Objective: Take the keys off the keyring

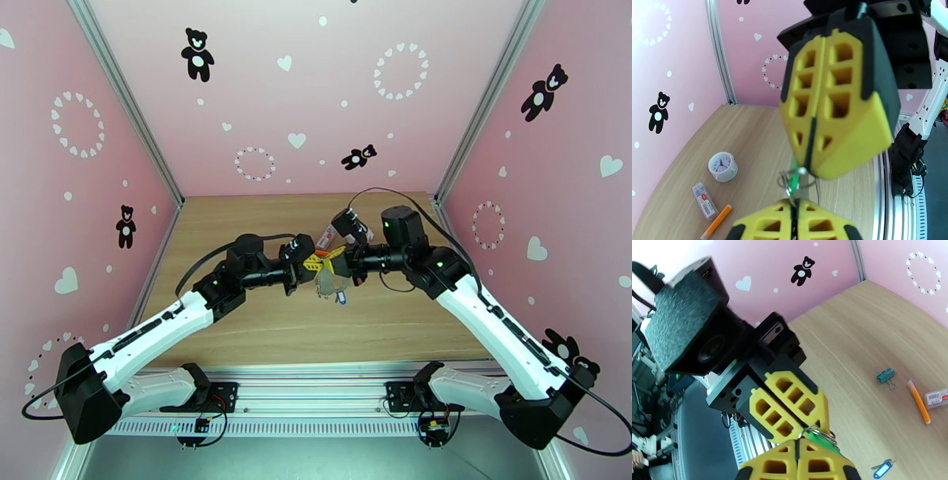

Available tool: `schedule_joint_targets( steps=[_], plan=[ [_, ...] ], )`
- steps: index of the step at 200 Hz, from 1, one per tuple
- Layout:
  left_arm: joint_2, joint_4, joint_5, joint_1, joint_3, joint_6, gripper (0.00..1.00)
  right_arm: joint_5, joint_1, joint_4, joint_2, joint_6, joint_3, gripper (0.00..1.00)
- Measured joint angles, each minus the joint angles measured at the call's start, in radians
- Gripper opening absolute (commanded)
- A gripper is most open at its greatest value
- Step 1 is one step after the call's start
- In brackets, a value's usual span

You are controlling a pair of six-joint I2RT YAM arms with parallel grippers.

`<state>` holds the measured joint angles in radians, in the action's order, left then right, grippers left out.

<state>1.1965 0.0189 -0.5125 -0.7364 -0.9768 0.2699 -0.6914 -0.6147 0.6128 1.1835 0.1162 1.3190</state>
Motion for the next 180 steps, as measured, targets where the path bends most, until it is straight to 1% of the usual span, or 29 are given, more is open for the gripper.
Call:
schedule_joint_targets(
  steps=[22, 30, 43, 52, 72, 83, 109, 118, 150, 180],
  plan=[
    [0.009, 0.043, 0.024, 0.001, -0.037, 0.008, 0.07, 0.007, -0.045, 0.031, 0.002, -0.053, 0.031, 0.0],
    [0.01, 0.05, 0.031, 0.001, -0.039, 0.01, 0.07, 0.013, -0.052, 0.047, 0.004, -0.07, 0.038, 0.09],
    [0.01, 0.058, 0.039, 0.001, -0.04, 0.015, 0.07, 0.027, -0.052, 0.081, 0.01, -0.095, 0.048, 0.18],
    [0.01, 0.066, 0.043, 0.001, -0.04, 0.02, 0.07, 0.042, -0.051, 0.098, 0.011, -0.123, 0.05, 0.28],
    [0.009, 0.084, 0.045, 0.001, -0.04, 0.042, 0.06, 0.095, -0.048, 0.118, 0.001, -0.154, 0.05, 0.36],
    [0.008, 0.102, 0.043, 0.001, -0.042, 0.06, 0.05, 0.1, -0.021, 0.113, -0.015, -0.149, 0.05, 0.42],
    [0.003, 0.15, 0.015, 0.001, -0.06, 0.114, 0.04, 0.012, 0.13, 0.05, -0.044, -0.117, 0.05, 0.49],
    [0.002, 0.166, 0.004, 0.001, -0.071, 0.129, 0.04, -0.024, 0.162, 0.035, -0.042, -0.111, 0.05, 0.52],
    [0.002, 0.222, -0.022, 0.001, -0.121, 0.181, 0.04, -0.164, 0.174, -0.025, -0.009, -0.055, 0.018, 0.59],
    [0.002, 0.246, -0.031, 0.001, -0.143, 0.207, 0.04, -0.237, 0.174, -0.067, 0.037, 0.007, -0.022, 0.63]
  ],
)
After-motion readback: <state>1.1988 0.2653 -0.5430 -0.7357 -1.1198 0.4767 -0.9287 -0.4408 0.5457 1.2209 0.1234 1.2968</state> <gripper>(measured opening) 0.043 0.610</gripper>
